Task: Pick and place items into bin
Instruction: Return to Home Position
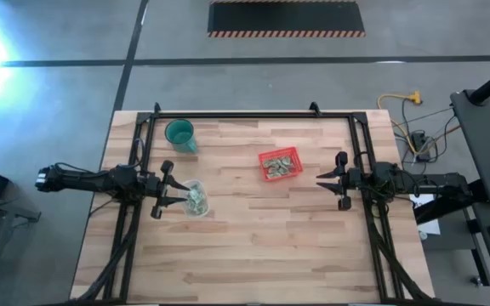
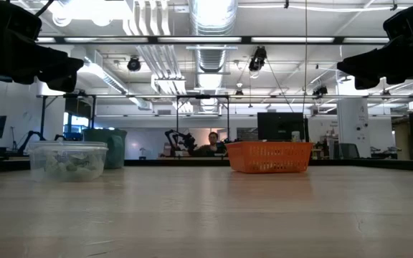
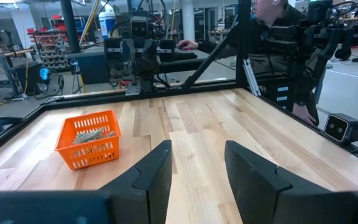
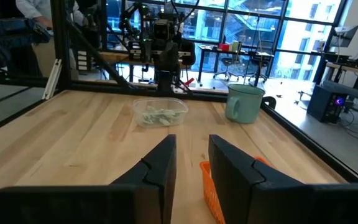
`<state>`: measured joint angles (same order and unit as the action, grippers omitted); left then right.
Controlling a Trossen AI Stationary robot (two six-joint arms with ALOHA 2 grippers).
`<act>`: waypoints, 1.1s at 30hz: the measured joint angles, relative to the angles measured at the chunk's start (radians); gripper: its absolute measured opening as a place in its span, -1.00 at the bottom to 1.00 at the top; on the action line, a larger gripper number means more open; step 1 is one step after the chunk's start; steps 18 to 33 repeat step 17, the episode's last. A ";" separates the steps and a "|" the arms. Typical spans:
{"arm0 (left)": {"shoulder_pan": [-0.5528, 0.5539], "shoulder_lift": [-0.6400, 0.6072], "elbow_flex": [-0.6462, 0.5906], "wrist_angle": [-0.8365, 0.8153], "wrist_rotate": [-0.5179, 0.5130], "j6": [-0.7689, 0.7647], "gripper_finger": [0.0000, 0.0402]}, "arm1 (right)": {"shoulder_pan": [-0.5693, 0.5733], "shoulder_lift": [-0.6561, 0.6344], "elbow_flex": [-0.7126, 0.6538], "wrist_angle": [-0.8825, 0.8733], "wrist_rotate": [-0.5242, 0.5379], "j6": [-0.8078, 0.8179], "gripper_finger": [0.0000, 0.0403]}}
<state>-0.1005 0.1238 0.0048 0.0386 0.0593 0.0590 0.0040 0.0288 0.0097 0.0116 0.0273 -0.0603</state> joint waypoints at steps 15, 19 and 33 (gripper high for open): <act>0.000 0.000 0.000 0.000 0.000 0.000 -0.34 | 0.000 0.000 0.000 0.000 0.000 -0.001 -0.65; 0.000 0.000 0.000 0.000 0.000 0.000 -0.34 | 0.000 0.000 0.000 0.000 0.000 -0.001 -0.66; 0.000 0.000 0.000 0.000 0.000 0.000 -0.34 | 0.000 0.000 0.000 0.000 0.000 -0.001 -0.66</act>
